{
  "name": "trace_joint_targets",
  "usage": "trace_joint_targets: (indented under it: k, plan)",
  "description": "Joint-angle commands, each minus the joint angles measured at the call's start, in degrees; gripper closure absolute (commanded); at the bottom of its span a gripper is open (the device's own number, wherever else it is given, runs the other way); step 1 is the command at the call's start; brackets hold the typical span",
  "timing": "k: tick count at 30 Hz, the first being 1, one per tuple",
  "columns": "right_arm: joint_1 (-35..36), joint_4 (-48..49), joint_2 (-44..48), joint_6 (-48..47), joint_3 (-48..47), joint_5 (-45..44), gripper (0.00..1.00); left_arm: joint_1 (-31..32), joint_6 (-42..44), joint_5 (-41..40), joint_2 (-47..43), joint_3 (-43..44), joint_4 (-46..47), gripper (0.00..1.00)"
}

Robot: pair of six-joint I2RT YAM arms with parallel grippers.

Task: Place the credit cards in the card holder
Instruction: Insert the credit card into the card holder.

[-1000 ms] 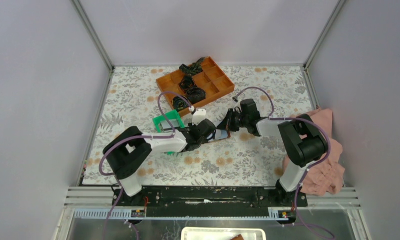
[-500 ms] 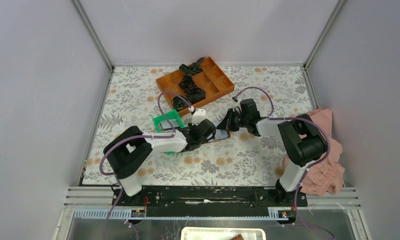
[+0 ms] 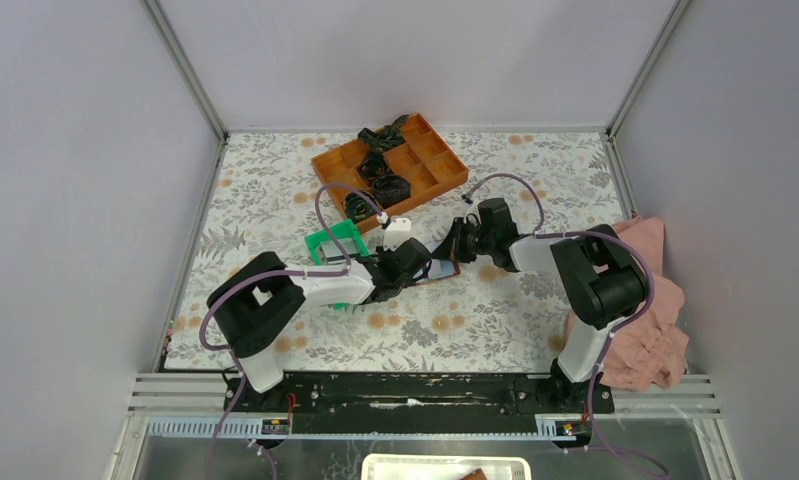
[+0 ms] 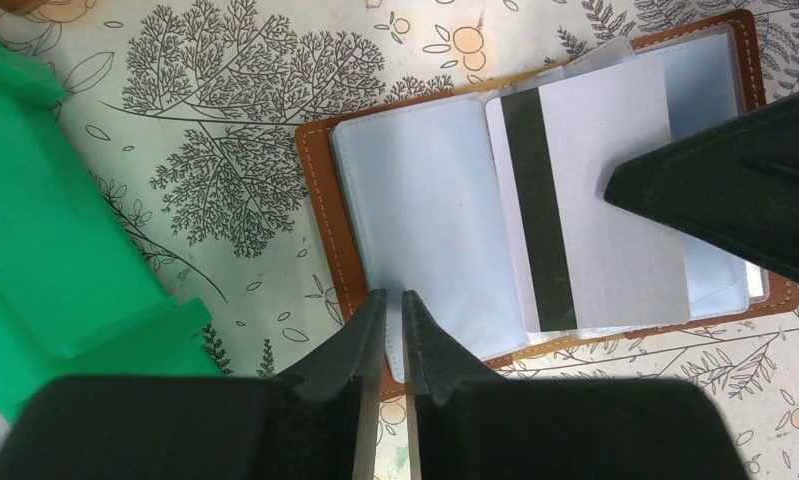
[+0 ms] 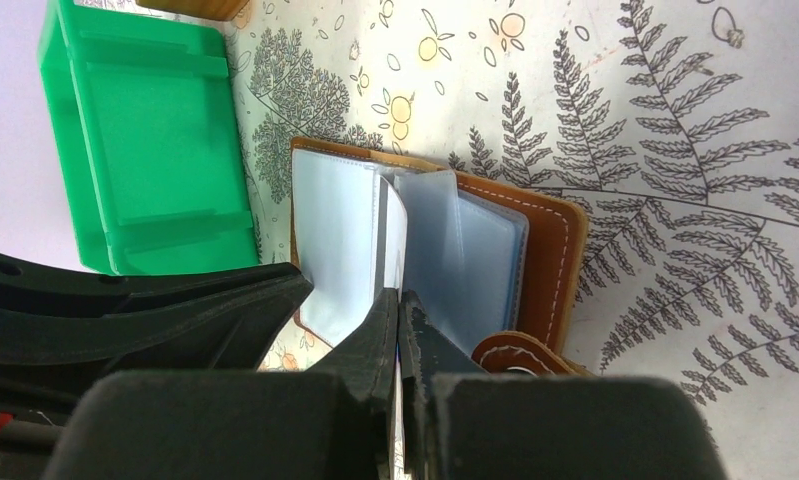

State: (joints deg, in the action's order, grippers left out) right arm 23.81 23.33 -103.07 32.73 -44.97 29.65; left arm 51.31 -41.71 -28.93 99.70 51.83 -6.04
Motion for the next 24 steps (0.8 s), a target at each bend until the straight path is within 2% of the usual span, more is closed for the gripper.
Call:
trace_joint_targets:
  k: [1, 24]
  plan:
    - [1.7, -1.2, -2.3, -2.9, -0.9, -1.2, 1.0, -0.5, -0.3, 0.3, 2.4, -1.2, -0.7, 0.83]
    - [3.4, -3.7, -2.1, -3.4, -0.4, -2.5, 1.0, -0.6, -0.4, 0.7, 4.8, -0.7, -2.9, 0.85]
